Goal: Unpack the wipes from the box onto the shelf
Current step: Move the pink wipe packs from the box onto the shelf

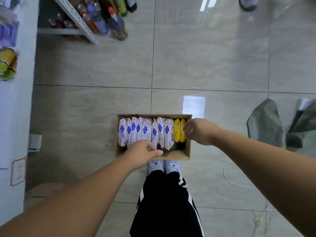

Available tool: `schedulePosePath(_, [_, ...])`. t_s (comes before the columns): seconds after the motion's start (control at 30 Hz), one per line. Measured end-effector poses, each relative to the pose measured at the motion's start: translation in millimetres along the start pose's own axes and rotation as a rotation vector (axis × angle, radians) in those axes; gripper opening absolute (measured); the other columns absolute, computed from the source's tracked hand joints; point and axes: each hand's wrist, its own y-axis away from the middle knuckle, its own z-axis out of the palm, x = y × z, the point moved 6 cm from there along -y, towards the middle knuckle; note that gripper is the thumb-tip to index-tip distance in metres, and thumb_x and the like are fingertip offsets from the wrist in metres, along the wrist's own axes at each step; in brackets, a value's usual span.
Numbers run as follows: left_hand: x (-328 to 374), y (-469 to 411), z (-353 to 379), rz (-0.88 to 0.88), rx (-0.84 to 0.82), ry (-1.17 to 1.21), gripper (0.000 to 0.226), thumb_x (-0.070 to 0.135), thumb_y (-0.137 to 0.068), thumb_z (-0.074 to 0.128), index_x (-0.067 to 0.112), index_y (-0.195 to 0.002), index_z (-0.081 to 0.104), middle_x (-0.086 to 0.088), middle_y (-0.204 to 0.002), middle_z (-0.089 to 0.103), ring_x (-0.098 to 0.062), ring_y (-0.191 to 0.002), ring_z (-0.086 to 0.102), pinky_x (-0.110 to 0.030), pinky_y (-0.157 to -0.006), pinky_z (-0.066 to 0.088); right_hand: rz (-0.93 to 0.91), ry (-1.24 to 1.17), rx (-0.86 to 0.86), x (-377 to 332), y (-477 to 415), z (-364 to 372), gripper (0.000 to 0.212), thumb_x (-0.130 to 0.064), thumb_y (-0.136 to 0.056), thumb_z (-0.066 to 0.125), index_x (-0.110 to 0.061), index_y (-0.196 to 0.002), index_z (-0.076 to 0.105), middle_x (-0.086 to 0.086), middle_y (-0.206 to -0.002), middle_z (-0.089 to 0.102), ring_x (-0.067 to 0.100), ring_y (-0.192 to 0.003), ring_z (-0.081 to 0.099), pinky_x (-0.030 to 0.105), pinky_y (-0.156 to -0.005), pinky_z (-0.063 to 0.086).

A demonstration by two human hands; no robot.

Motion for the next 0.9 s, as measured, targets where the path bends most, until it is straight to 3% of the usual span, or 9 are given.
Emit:
schedulePosePath(0.13, [-30.9, -54.9, 28.3, -0.044, -0.007, -0.014, 0.029, 0.057, -0.082, 0.073, 0.029, -0.088, 0.074, 0.013, -0.09, 0.071, -0.004, -0.088, 0.066, -0.033, -0.086, 0.054, 0.0, 0.015, -0.012, 24.1, -57.3, 23.9, 0.035, -0.025, -0.088, 0.07, -0.02, -0.122, 0.065, -0.002, -0.124, 0.068, 0.022, -0.111, 0.062, 0.027, -0.081, 0.047])
schedulePosePath(0.27, [-53.0, -102.5, 56.3, -0.095, -0.009, 0.106, 0.035, 0.06, -0.079, 0.073, 0.026, -0.087, 0.077, 0.008, -0.093, 0.076, -0.009, -0.089, 0.071, -0.04, -0.092, 0.056, -0.039, 0.038, 0.003, 35.6, -108.9, 39.9, 0.041, -0.029, -0.087, 0.071, -0.02, -0.126, 0.064, -0.001, -0.131, 0.066, 0.02, -0.12, 0.06, 0.032, -0.097, 0.049])
schedulePosePath(0.37, [-67.6, -137.0, 73.4, -0.126, 0.026, 0.196, 0.046, 0.066, -0.072, 0.073, 0.026, -0.094, 0.078, 0.008, -0.1, 0.076, -0.012, -0.093, 0.072, -0.041, -0.096, 0.056, -0.076, 0.075, 0.005, 38.0, -142.0, 49.9, 0.046, -0.031, -0.088, 0.07, -0.022, -0.132, 0.061, -0.001, -0.135, 0.063, 0.022, -0.125, 0.057, 0.034, -0.101, 0.048])
schedulePosePath(0.43, [-77.3, -155.3, 81.8, -0.153, 0.05, 0.151, 0.043, 0.061, -0.079, 0.071, 0.021, -0.093, 0.078, 0.005, -0.096, 0.076, -0.016, -0.09, 0.072, -0.036, -0.09, 0.054, -0.106, 0.113, 0.013, 37.5, -159.9, 56.6, 0.049, -0.033, -0.088, 0.07, -0.025, -0.135, 0.057, 0.0, -0.137, 0.061, 0.024, -0.124, 0.056, 0.035, -0.099, 0.049])
schedulePosePath(0.57, [-94.2, -180.0, 96.0, -0.202, 0.111, 0.023, 0.064, 0.076, -0.07, 0.057, 0.014, -0.055, 0.053, -0.004, -0.054, 0.051, -0.036, -0.059, 0.062, -0.041, -0.061, 0.05, -0.173, 0.116, 0.018, 32.9, -186.1, 71.0, 0.057, -0.031, -0.089, 0.069, -0.026, -0.142, 0.049, 0.0, -0.138, 0.059, 0.025, -0.123, 0.056, 0.034, -0.092, 0.047])
schedulePosePath(0.7, [-95.5, -194.2, 102.5, -0.253, 0.185, -0.042, 0.069, 0.072, -0.082, 0.062, 0.016, -0.05, 0.037, 0.0, -0.047, 0.037, -0.025, -0.049, 0.044, -0.029, -0.053, 0.032, -0.225, 0.062, 0.005, 29.1, -202.9, 87.1, 0.061, -0.032, -0.088, 0.073, -0.025, -0.143, 0.049, 0.0, -0.137, 0.059, 0.022, -0.123, 0.055, 0.028, -0.091, 0.043])
schedulePosePath(0.8, [-94.4, -199.3, 103.9, -0.231, 0.247, -0.036, 0.067, 0.068, -0.083, 0.063, 0.015, -0.05, 0.038, -0.002, -0.049, 0.043, -0.026, -0.051, 0.047, -0.03, -0.05, 0.032, -0.238, 0.048, 0.022, 30.8, -208.8, 94.2, 0.06, -0.031, -0.087, 0.074, -0.025, -0.141, 0.049, -0.001, -0.134, 0.06, 0.021, -0.12, 0.056, 0.027, -0.086, 0.04])
schedulePosePath(0.9, [-100.4, -199.9, 103.2, -0.167, 0.303, -0.04, 0.055, 0.054, -0.09, 0.06, 0.015, -0.055, 0.044, -0.011, -0.062, 0.064, -0.033, -0.061, 0.062, -0.038, -0.057, 0.05, -0.238, 0.053, 0.013, 33.9, -208.3, 97.9, 0.057, -0.033, -0.086, 0.076, -0.026, -0.137, 0.05, -0.002, -0.13, 0.061, 0.019, -0.109, 0.056, 0.028, -0.083, 0.041])
